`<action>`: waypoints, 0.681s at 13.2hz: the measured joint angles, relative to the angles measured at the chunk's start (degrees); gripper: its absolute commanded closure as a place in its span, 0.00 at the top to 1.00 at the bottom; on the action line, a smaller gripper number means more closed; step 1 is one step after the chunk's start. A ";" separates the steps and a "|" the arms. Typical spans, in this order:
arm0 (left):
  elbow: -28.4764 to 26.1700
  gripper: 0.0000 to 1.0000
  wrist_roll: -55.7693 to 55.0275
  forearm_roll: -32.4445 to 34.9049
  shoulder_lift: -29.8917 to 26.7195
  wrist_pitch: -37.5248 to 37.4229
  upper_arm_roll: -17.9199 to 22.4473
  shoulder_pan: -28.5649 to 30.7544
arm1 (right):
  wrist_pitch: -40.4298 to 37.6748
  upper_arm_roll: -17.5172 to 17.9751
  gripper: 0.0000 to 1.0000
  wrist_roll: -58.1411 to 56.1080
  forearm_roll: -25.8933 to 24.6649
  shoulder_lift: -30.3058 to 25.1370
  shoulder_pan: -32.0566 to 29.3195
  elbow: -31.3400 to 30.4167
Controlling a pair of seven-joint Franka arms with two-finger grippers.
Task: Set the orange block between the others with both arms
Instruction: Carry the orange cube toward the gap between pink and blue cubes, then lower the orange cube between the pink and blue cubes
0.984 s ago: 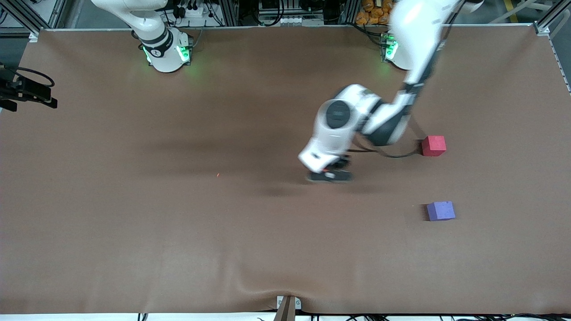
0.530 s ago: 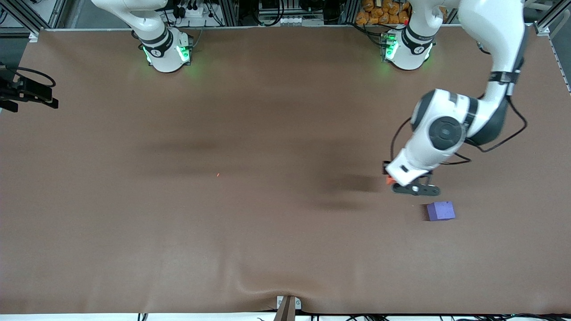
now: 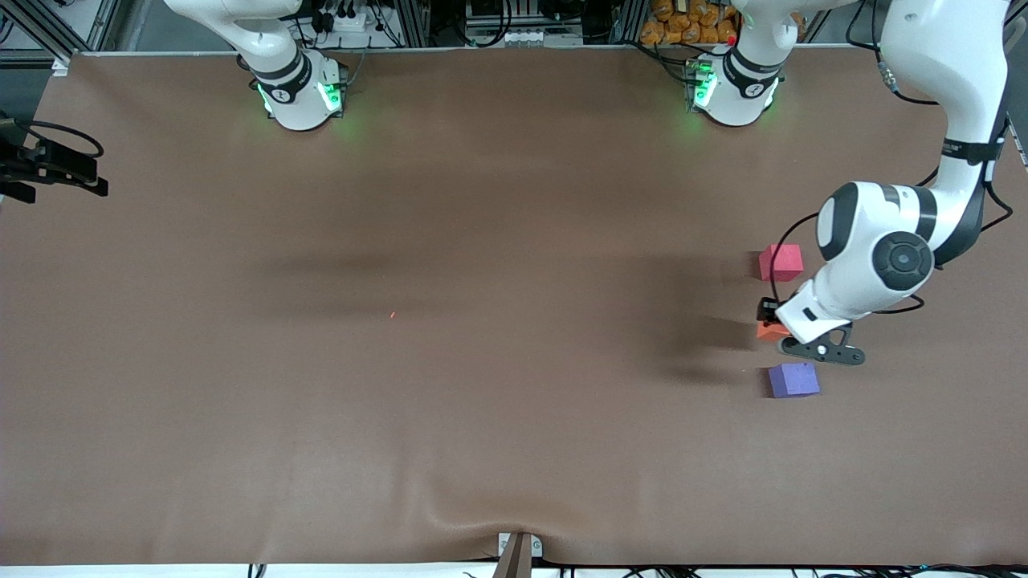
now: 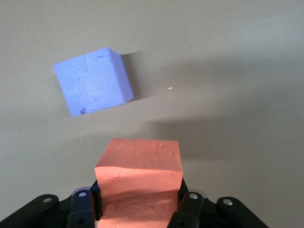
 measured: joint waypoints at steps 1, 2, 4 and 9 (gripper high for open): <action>-0.95 0.00 1.48 0.00 0.92 2.28 0.00 1.39 | 0.03 0.08 1.00 0.00 0.00 0.01 0.24 0.00; -1.36 0.00 2.27 0.00 2.00 3.57 -0.01 2.43 | 0.05 0.18 1.00 0.00 0.00 0.02 0.50 0.00; -1.45 0.00 2.64 0.00 3.67 4.58 -0.02 3.48 | 0.06 0.22 1.00 0.00 0.00 0.03 0.65 0.00; -1.46 0.00 2.62 0.00 5.74 5.84 -0.02 4.45 | 0.06 0.19 1.00 0.00 0.00 0.03 0.65 0.00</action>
